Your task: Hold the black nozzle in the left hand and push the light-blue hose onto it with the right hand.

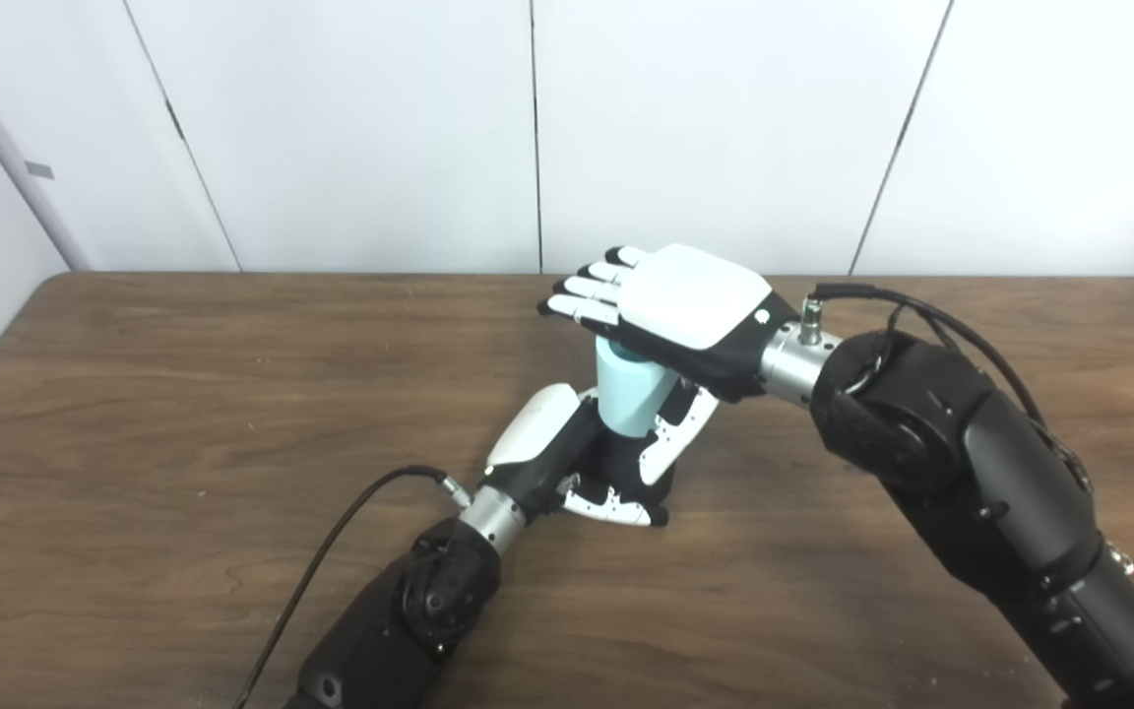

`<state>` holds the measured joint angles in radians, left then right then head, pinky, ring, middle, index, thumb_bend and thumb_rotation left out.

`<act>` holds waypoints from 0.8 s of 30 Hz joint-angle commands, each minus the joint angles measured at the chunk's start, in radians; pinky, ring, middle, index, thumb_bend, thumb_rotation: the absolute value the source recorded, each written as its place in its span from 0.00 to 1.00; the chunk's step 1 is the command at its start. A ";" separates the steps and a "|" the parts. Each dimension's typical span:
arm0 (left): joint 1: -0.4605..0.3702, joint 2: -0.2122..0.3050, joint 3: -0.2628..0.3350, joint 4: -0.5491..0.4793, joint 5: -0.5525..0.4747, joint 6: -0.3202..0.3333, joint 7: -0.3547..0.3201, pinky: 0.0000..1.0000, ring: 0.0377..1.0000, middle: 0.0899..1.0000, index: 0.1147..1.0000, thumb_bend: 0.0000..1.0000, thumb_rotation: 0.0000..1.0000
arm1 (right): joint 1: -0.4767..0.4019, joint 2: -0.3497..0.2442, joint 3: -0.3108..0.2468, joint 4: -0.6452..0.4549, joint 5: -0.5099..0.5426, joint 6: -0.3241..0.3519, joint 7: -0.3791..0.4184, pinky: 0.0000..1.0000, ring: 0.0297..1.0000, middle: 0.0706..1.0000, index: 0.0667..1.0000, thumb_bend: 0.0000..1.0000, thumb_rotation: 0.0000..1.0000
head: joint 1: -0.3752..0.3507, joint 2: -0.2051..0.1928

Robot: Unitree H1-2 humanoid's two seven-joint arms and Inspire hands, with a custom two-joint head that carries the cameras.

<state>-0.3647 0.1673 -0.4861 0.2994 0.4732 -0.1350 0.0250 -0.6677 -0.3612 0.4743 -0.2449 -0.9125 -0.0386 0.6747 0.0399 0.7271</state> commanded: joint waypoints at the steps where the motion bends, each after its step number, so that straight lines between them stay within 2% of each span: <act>1: 0.162 0.029 -0.056 0.103 0.023 0.074 -0.110 0.84 0.86 0.77 0.43 0.51 0.10 | 0.025 -0.020 0.034 0.032 -0.011 -0.007 0.058 1.00 0.98 0.97 0.95 0.88 0.58 | 0.001 0.001; 24: 0.165 0.032 -0.054 0.092 0.021 0.084 -0.117 0.85 0.86 0.77 0.43 0.51 0.10 | 0.046 -0.043 0.048 0.013 -0.033 -0.020 0.054 1.00 0.99 0.98 0.95 0.87 0.57 | 0.000 0.007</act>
<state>-0.3621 0.1676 -0.4861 0.2951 0.4732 -0.1346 0.0225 -0.6639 -0.3644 0.4891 -0.2471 -0.9360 -0.0402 0.6591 0.0383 0.7332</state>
